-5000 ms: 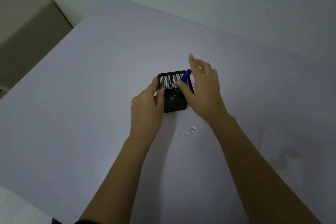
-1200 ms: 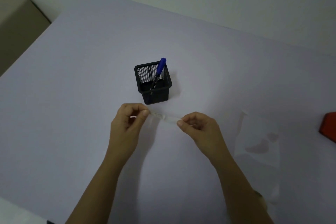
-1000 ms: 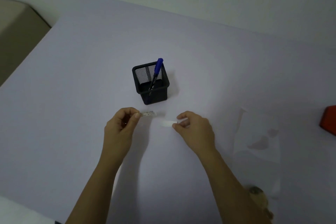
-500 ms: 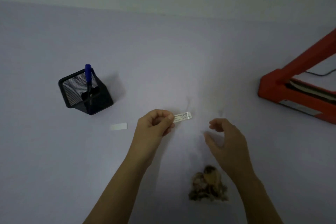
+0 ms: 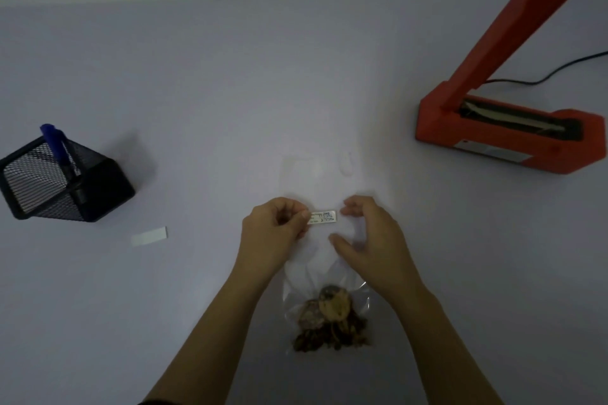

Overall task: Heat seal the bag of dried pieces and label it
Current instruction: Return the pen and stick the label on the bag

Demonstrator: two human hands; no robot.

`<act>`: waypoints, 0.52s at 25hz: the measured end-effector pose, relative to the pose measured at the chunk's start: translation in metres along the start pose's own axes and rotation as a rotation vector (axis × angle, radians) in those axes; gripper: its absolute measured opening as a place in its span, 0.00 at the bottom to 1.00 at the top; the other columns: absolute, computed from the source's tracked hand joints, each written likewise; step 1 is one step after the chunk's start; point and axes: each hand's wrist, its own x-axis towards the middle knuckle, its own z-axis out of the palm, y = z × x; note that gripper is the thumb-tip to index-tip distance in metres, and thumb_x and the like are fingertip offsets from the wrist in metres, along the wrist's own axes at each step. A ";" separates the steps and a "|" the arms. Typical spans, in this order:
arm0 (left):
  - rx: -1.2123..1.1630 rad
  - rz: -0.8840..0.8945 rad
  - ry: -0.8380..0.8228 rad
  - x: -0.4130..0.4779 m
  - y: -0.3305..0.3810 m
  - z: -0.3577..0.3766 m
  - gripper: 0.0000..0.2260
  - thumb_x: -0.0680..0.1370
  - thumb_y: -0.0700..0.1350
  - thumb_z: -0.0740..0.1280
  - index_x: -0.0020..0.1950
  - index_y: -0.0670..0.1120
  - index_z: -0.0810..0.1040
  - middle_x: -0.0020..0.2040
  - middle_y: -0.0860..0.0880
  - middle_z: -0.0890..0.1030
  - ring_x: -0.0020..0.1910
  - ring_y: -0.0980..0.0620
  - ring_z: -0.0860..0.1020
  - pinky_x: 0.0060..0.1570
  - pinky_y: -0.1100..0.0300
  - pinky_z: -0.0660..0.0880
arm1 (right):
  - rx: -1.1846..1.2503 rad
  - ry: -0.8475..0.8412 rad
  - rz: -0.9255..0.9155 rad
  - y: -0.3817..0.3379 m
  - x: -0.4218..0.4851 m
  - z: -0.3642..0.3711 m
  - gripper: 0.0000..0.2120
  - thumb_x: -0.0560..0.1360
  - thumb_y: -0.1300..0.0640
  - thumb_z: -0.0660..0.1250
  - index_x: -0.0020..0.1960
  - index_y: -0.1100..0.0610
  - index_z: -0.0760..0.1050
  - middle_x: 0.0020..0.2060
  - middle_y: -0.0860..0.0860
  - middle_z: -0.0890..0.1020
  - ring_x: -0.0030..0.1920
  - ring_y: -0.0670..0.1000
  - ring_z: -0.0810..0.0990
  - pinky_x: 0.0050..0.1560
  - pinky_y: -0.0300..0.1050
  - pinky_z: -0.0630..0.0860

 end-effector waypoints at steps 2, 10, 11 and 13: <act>0.009 -0.006 -0.003 0.000 -0.001 0.002 0.04 0.73 0.41 0.70 0.38 0.48 0.81 0.32 0.49 0.83 0.33 0.53 0.80 0.43 0.55 0.79 | 0.000 0.002 -0.022 0.003 -0.001 0.000 0.22 0.66 0.57 0.74 0.56 0.53 0.70 0.47 0.41 0.76 0.51 0.43 0.75 0.58 0.47 0.73; 0.144 0.054 0.034 -0.002 -0.001 0.007 0.04 0.73 0.44 0.70 0.38 0.50 0.81 0.32 0.55 0.81 0.31 0.60 0.78 0.34 0.74 0.72 | -0.077 0.021 -0.236 0.020 -0.003 0.004 0.11 0.72 0.53 0.67 0.54 0.53 0.77 0.51 0.46 0.79 0.53 0.45 0.77 0.54 0.51 0.75; 0.165 0.063 0.044 -0.002 -0.001 0.008 0.04 0.73 0.44 0.70 0.38 0.50 0.81 0.32 0.56 0.80 0.31 0.61 0.77 0.34 0.75 0.71 | -0.089 0.031 -0.250 0.023 -0.004 0.006 0.11 0.73 0.53 0.66 0.54 0.53 0.77 0.53 0.48 0.80 0.53 0.46 0.78 0.54 0.53 0.75; 0.192 0.082 0.059 -0.003 -0.001 0.009 0.04 0.73 0.44 0.69 0.39 0.49 0.81 0.31 0.57 0.79 0.32 0.62 0.76 0.34 0.77 0.70 | -0.122 0.073 -0.268 0.028 -0.007 0.009 0.11 0.73 0.54 0.66 0.53 0.53 0.79 0.53 0.50 0.80 0.54 0.49 0.79 0.53 0.54 0.76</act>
